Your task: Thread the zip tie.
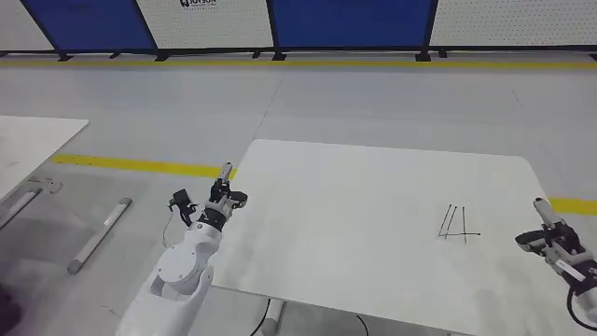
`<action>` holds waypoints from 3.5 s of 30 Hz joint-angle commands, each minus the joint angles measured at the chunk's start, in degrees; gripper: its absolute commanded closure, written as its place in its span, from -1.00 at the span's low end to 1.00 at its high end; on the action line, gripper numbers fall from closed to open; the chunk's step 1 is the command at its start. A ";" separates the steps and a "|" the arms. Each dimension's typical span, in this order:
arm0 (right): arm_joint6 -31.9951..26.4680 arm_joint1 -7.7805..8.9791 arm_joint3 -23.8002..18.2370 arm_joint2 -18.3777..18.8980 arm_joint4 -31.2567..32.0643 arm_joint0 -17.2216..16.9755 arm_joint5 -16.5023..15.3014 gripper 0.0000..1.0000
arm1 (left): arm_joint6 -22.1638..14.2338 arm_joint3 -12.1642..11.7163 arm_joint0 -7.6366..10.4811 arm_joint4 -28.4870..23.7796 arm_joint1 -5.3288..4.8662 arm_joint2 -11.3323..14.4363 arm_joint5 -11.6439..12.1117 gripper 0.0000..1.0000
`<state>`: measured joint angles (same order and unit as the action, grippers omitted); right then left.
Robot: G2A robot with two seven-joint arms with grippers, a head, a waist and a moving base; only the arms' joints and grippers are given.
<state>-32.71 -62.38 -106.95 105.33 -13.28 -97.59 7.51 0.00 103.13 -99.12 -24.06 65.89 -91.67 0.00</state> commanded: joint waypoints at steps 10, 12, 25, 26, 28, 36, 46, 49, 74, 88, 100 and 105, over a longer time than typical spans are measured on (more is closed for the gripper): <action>-29.61 2.95 10.72 3.19 -1.39 12.60 6.76 -1.00 | 0.00 0.00 0.00 0.00 0.00 0.00 0.00 -1.00; -34.08 3.67 13.11 2.54 0.44 16.22 7.93 -1.00 | 0.00 0.00 0.00 0.00 0.00 0.00 0.00 -1.00; -43.48 4.73 32.75 -12.93 6.08 33.34 5.16 -1.00 | 0.00 0.00 0.00 0.00 0.00 0.00 0.00 -1.00; -44.20 4.72 34.52 -13.51 5.74 33.72 4.39 -1.00 | 0.00 0.00 0.00 0.00 0.00 0.00 0.00 -1.00; -44.70 4.74 37.98 -14.64 5.68 34.32 2.42 -1.00 | 0.00 0.00 0.00 0.00 0.00 0.00 0.00 -1.00; -43.88 4.82 40.69 -15.65 6.26 34.24 -0.69 -1.00 | 0.00 0.00 0.00 0.00 0.00 0.00 0.00 -1.00; -43.88 4.82 40.69 -15.65 6.26 34.24 -0.69 -1.00 | 0.00 0.00 0.00 0.00 0.00 0.00 0.00 -1.00; -46.94 5.13 42.91 -13.45 1.51 32.19 -4.88 -1.00 | 0.00 0.00 0.00 0.00 0.00 0.00 0.00 -1.00; -46.22 10.43 50.96 -20.10 -0.67 35.72 -14.46 -1.00 | 0.00 0.00 0.00 0.00 0.00 0.00 0.00 -1.00; -46.94 9.60 55.37 -30.22 5.39 46.59 -13.04 -1.00 | 0.00 0.00 0.00 0.00 0.00 0.00 0.00 -1.00; -46.32 7.04 66.76 -37.85 3.27 53.13 -16.67 -1.00 | 0.00 0.00 0.00 0.00 0.00 0.00 0.00 -1.00; -46.32 7.04 66.76 -37.85 3.27 53.13 -16.67 -1.00 | 0.00 0.00 0.00 0.00 0.00 0.00 0.00 -1.00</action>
<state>-79.03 -55.33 -40.21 67.48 -10.00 -44.46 -9.16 0.00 103.13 -99.12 -24.06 65.89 -91.67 0.00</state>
